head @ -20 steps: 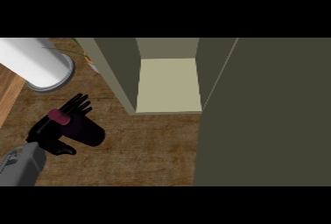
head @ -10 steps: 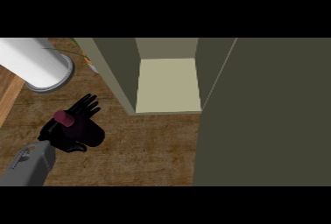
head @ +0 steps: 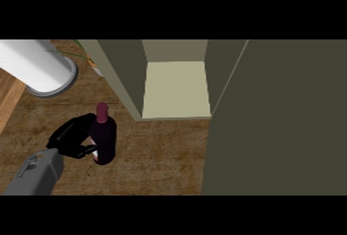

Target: Pick up the wine, place it into the cabinet and close the cabinet

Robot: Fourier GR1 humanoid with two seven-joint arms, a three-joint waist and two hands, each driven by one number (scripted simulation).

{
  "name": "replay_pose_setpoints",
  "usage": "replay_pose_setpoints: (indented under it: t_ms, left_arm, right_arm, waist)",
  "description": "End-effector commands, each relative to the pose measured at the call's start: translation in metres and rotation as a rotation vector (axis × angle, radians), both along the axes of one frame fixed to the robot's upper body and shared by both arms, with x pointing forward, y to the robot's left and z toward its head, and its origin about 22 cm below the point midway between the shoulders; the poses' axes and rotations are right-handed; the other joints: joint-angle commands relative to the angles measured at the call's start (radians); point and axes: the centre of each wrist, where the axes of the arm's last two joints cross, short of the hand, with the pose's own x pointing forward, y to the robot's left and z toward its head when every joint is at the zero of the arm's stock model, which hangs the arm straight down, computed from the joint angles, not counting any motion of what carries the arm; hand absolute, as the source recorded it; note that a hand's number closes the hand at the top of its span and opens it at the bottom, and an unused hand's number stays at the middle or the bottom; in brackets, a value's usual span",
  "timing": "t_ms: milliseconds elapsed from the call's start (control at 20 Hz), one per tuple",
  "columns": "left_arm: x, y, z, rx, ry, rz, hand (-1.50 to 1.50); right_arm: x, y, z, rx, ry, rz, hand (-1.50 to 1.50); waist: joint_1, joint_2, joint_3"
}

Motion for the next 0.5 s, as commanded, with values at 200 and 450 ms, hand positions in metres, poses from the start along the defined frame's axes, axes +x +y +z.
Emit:
replay_pose_setpoints:
  t_ms: [200, 450]
  left_arm:
    - [0.000, -0.010, 0.009, -0.113, -0.177, -0.182, 1.50]
    - [-0.017, -0.007, 0.006, 0.065, -0.308, 0.191, 1.50]
  right_arm:
    - [-0.027, -0.006, 0.007, 0.033, -0.010, 0.016, -1.50]
    - [-0.018, -0.006, 0.006, 0.021, -0.008, 0.002, -1.50]
  waist:
    - [0.003, -0.005, 0.000]
    - [0.030, -0.009, 0.002]
